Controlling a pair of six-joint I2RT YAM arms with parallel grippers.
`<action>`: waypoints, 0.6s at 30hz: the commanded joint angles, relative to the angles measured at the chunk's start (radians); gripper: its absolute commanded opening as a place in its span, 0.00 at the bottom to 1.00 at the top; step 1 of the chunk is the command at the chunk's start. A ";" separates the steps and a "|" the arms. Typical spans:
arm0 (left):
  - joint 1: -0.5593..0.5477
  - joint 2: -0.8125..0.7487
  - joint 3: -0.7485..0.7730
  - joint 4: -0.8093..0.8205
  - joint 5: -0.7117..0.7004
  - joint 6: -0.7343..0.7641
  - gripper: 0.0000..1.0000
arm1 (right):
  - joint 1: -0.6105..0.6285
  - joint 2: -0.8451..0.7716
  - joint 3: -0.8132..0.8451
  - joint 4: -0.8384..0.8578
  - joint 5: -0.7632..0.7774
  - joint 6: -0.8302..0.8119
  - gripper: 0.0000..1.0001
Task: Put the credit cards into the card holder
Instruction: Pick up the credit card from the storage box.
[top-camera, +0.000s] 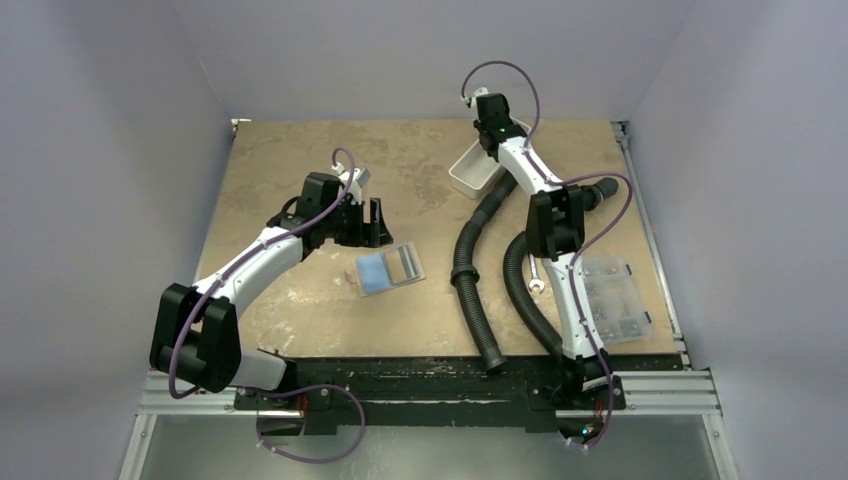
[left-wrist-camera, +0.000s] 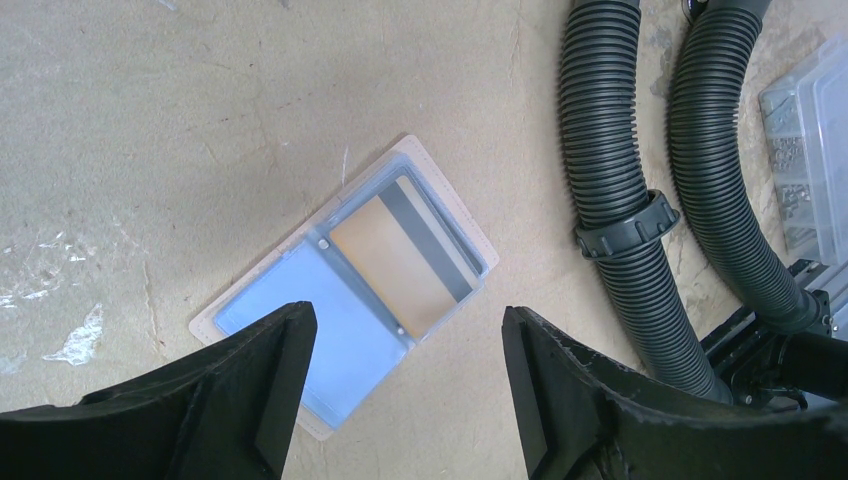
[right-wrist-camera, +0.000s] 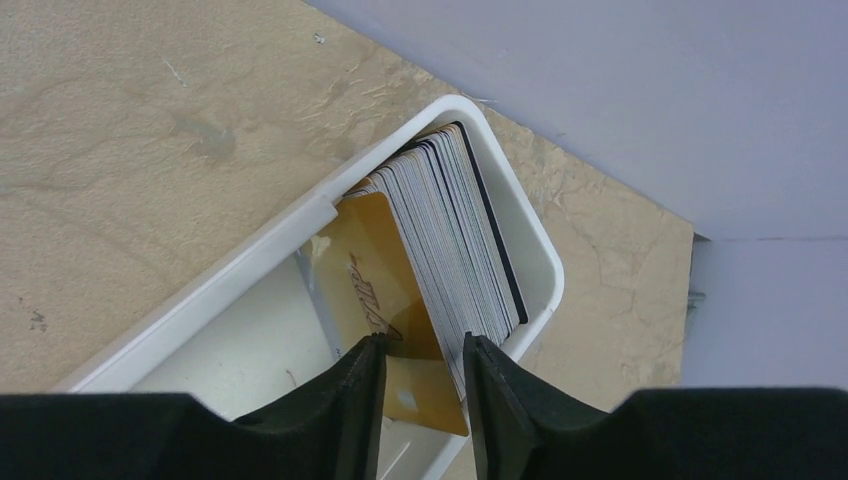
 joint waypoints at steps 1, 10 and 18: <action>0.002 0.000 -0.004 0.022 0.008 0.027 0.73 | -0.015 -0.023 0.061 0.032 0.037 -0.002 0.37; 0.002 0.000 -0.005 0.024 0.010 0.027 0.73 | -0.016 -0.047 0.065 0.010 0.031 0.013 0.25; 0.002 -0.002 -0.011 0.031 0.021 0.020 0.73 | -0.015 -0.112 0.034 -0.005 0.013 0.028 0.18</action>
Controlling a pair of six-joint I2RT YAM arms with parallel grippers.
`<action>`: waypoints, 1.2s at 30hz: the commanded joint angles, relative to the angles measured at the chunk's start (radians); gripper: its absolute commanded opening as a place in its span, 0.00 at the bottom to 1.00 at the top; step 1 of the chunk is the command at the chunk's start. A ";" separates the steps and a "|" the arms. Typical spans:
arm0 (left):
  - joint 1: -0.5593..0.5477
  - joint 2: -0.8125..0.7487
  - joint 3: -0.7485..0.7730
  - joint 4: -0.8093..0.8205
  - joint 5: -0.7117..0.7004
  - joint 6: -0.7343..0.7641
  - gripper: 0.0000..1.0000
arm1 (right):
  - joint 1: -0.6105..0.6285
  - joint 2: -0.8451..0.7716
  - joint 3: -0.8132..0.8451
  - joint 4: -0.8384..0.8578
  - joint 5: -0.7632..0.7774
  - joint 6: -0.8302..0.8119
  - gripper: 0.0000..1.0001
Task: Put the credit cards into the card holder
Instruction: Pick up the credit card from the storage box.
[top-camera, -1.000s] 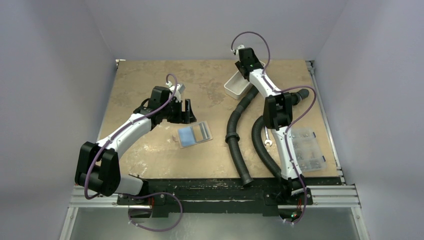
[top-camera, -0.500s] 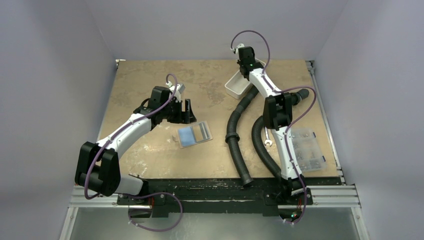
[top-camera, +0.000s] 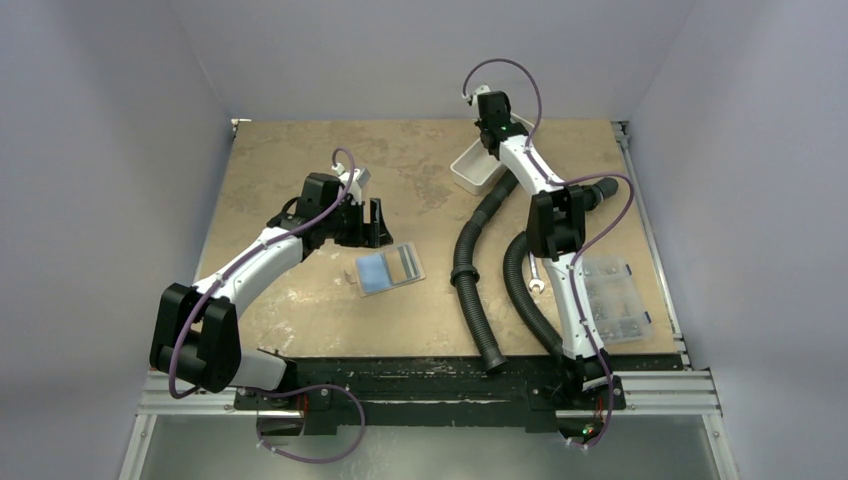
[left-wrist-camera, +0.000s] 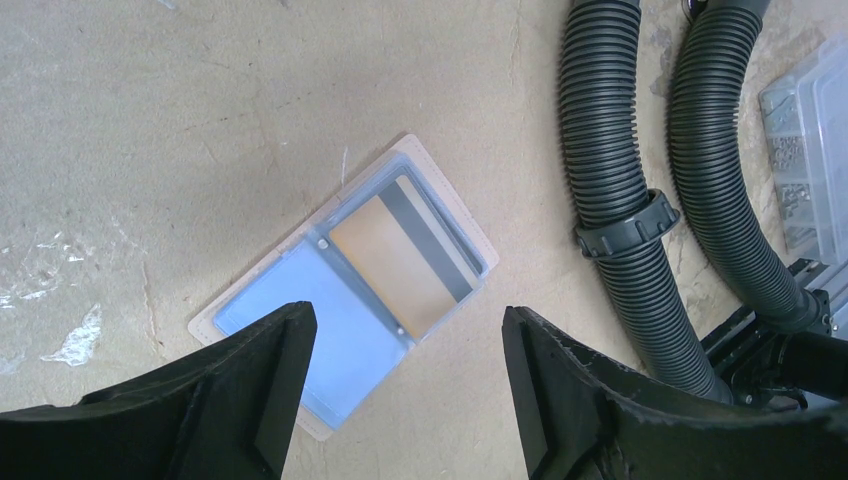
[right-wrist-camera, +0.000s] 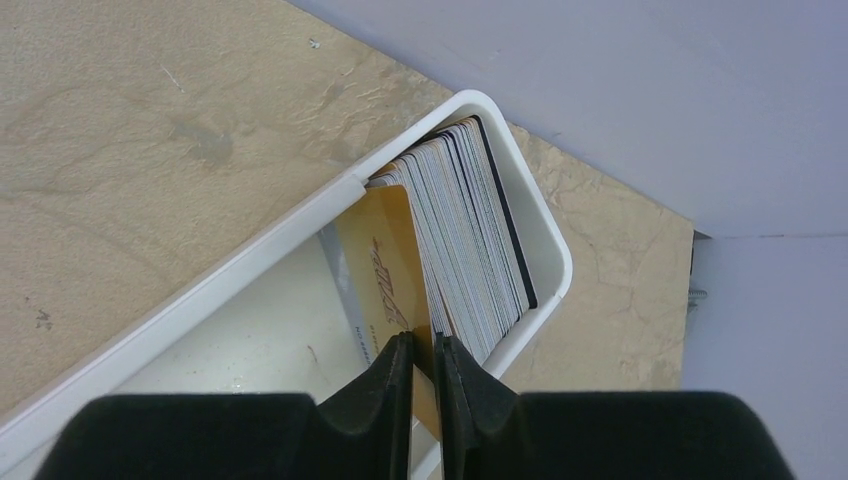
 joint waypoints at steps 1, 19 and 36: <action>0.002 -0.003 -0.010 0.030 0.020 0.020 0.73 | -0.013 -0.114 0.018 0.007 0.019 0.016 0.17; 0.002 -0.004 -0.017 0.050 0.047 -0.004 0.74 | -0.011 -0.249 -0.079 -0.060 -0.083 0.171 0.00; 0.082 -0.036 -0.308 0.985 0.409 -0.755 0.72 | 0.070 -1.007 -1.380 0.953 -1.131 1.369 0.00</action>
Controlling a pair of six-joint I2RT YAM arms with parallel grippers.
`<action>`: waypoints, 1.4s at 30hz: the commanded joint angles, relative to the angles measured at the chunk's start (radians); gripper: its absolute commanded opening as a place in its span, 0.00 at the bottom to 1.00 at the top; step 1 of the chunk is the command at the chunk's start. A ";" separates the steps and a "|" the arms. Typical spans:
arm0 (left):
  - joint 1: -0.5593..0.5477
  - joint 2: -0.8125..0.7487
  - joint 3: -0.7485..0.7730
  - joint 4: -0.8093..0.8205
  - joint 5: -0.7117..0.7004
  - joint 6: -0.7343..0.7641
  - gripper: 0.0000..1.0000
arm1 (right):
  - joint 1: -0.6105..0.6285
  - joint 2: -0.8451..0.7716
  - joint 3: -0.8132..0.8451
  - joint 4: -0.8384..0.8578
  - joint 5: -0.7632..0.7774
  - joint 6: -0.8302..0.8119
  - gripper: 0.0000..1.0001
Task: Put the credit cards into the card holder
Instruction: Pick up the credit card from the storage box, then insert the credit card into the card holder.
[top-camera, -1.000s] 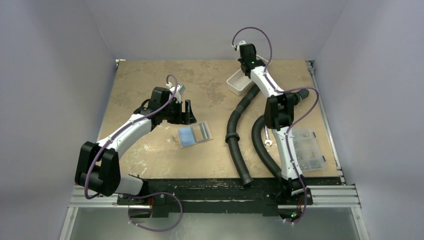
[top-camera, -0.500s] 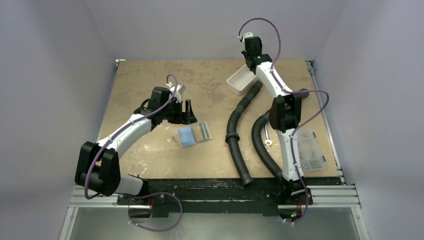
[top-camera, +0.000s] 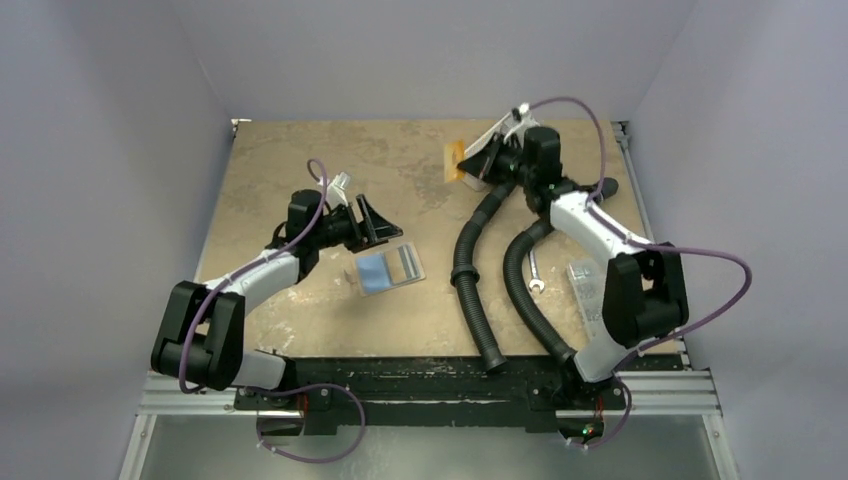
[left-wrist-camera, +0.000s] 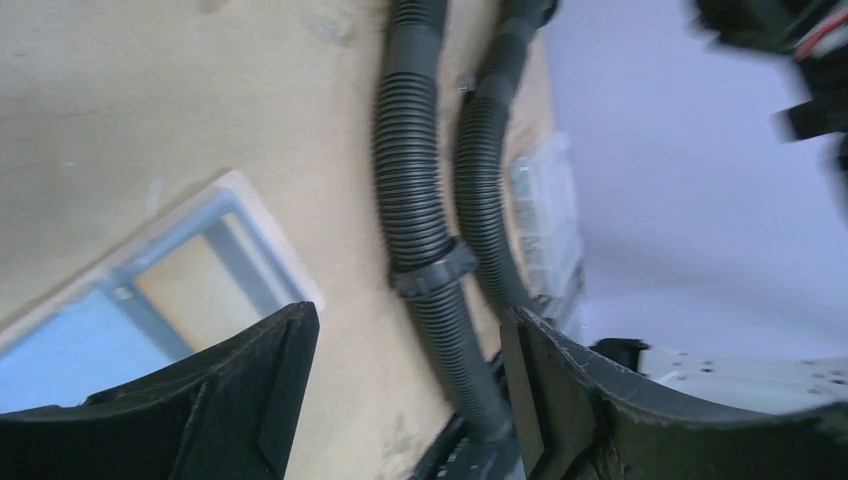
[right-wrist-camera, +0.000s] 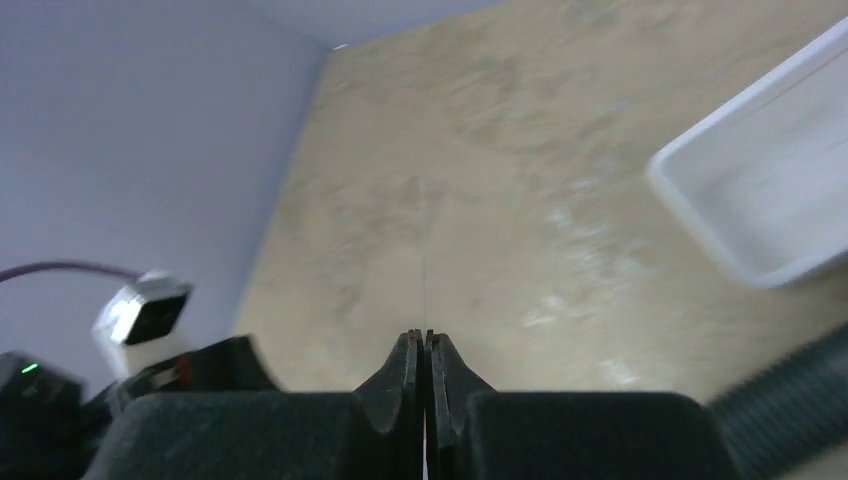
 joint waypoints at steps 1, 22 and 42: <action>0.002 -0.041 -0.110 0.588 0.107 -0.387 0.72 | 0.083 -0.058 -0.295 0.572 -0.281 0.410 0.00; -0.011 -0.116 -0.238 0.693 -0.028 -0.489 0.33 | 0.271 0.104 -0.551 1.245 -0.280 0.829 0.00; 0.136 -0.021 -0.050 -0.370 0.080 0.219 0.00 | 0.316 0.322 -0.033 -0.097 -0.243 -0.159 0.31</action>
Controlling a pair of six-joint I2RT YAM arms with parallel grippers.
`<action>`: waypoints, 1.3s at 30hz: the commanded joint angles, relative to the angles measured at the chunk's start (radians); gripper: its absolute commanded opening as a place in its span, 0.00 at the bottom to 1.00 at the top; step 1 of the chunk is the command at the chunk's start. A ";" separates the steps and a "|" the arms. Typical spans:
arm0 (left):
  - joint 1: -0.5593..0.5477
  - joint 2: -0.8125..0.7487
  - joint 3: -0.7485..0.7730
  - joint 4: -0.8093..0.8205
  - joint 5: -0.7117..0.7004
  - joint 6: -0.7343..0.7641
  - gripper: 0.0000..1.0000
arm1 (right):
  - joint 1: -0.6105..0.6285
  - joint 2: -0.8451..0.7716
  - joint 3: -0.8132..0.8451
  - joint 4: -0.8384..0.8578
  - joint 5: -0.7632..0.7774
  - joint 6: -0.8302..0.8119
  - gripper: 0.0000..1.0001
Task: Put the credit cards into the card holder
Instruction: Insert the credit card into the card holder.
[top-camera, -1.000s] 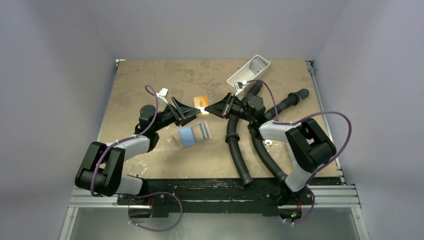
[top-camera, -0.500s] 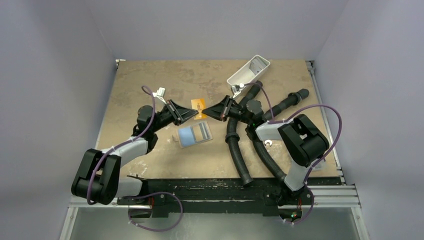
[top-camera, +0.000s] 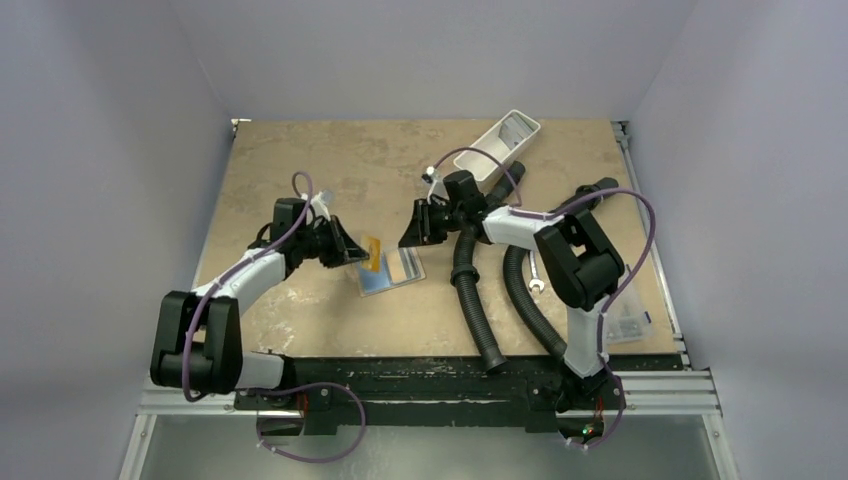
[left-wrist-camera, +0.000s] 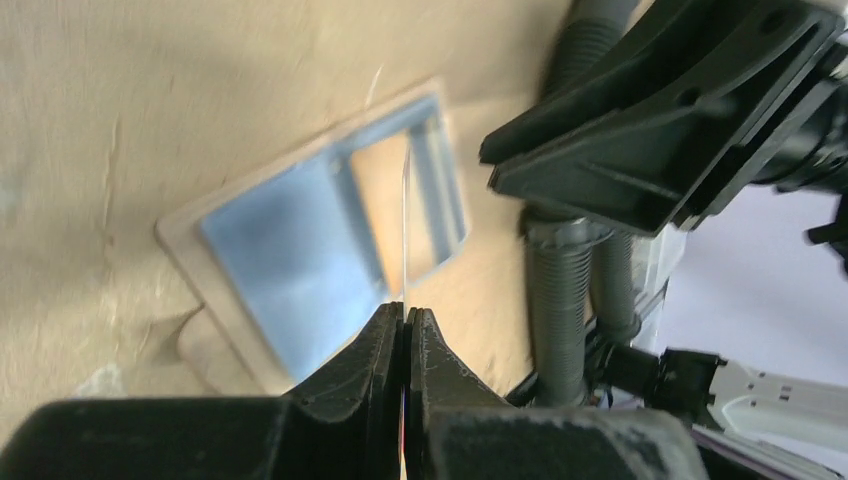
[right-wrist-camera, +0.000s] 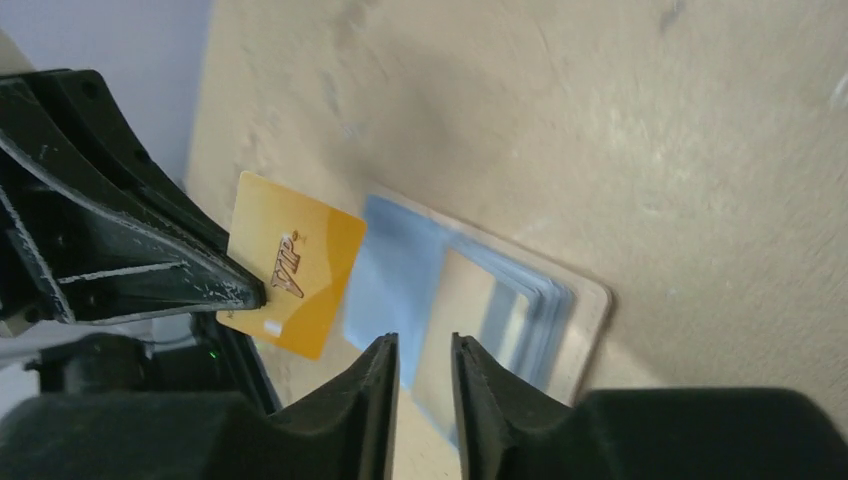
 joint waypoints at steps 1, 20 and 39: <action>0.018 0.058 -0.037 -0.075 0.144 0.092 0.00 | 0.025 0.041 0.076 -0.238 0.042 -0.192 0.25; 0.020 0.165 -0.071 0.003 0.189 0.067 0.00 | 0.022 0.083 0.021 -0.212 0.145 -0.180 0.00; 0.020 0.214 -0.122 0.158 0.162 -0.010 0.00 | 0.023 0.078 0.017 -0.210 0.151 -0.177 0.00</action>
